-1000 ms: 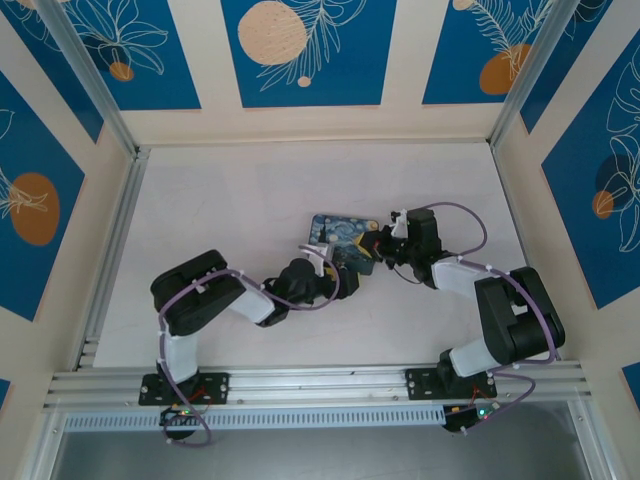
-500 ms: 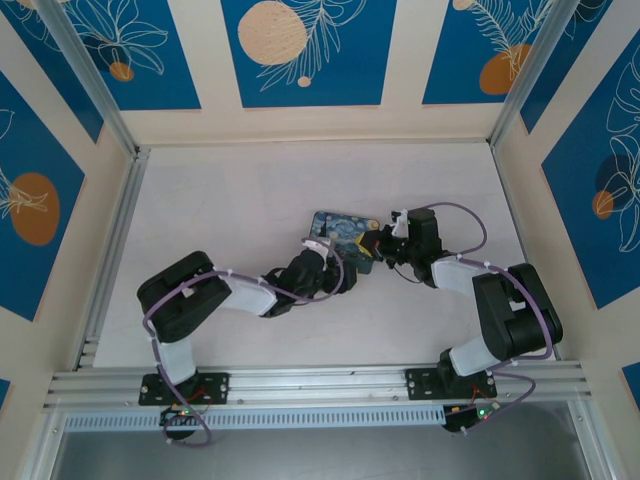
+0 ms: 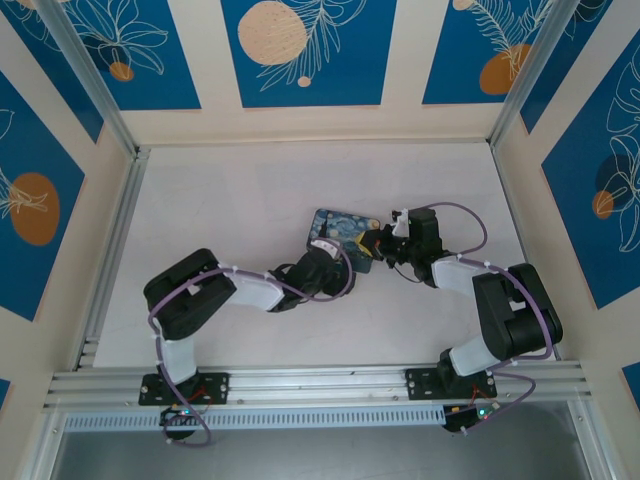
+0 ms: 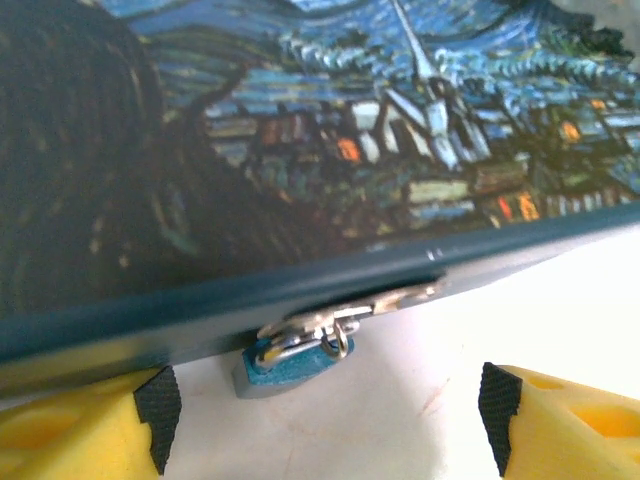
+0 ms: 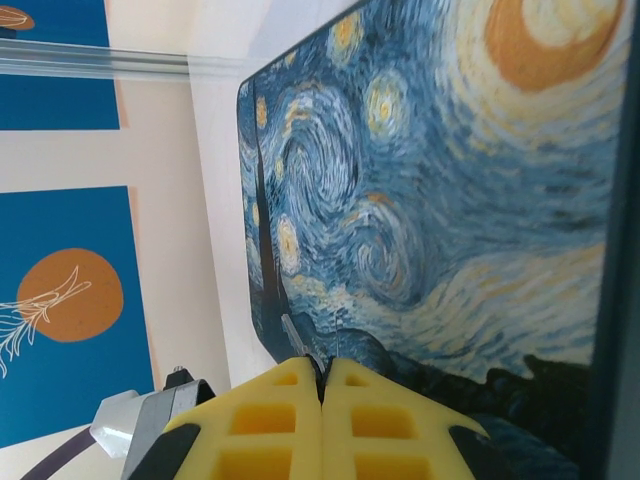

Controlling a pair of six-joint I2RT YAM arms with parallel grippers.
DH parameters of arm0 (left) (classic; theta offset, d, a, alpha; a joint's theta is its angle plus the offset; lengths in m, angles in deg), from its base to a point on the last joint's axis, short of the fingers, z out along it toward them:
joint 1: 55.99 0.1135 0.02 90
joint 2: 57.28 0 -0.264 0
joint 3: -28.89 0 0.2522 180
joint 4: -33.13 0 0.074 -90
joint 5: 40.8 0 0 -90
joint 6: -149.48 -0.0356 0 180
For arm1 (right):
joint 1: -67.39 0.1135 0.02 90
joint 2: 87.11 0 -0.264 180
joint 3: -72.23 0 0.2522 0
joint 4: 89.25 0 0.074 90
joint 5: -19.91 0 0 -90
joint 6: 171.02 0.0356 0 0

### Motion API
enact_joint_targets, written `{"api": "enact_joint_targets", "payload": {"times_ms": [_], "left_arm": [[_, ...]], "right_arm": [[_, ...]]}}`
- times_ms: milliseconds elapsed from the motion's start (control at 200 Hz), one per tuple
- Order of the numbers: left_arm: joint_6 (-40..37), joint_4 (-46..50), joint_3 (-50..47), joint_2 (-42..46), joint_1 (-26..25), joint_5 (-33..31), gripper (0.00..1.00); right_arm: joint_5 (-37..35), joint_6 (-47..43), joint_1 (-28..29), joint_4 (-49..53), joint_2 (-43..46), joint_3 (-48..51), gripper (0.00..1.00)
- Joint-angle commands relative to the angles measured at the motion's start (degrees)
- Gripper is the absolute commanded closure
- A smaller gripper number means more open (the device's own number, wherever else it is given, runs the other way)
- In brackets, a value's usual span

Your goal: Unlock the padlock with the key

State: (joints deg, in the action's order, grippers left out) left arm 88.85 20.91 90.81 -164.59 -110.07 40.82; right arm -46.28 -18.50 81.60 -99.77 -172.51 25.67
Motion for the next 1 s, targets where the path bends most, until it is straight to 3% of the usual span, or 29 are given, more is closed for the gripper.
{"api": "enact_joint_targets", "payload": {"times_ms": [0,200,485,775,995], "left_arm": [[-1.3,-5.1,1.3,-2.6,-0.3,7.0,0.20],[4.9,-14.2,1.7,-2.2,0.4,13.8,0.20],[20.2,-32.7,-5.5,-4.1,3.0,14.0,0.20],[22.5,-30.8,-5.6,-6.8,3.0,12.5,0.23],[18.3,-21.9,-4.6,-5.2,2.9,9.3,0.39]], "right_arm": [[1.0,0.1,-0.3,-0.2,-1.0,-0.7,1.00],[0.8,-0.1,-0.4,-0.2,-1.4,-0.7,1.00],[1.1,-0.4,-0.8,-0.3,-1.9,-0.5,1.00],[1.7,-0.1,-1.4,-1.1,-1.8,0.0,1.00],[1.9,0.1,-1.5,-1.3,-1.7,0.2,1.00]]}}
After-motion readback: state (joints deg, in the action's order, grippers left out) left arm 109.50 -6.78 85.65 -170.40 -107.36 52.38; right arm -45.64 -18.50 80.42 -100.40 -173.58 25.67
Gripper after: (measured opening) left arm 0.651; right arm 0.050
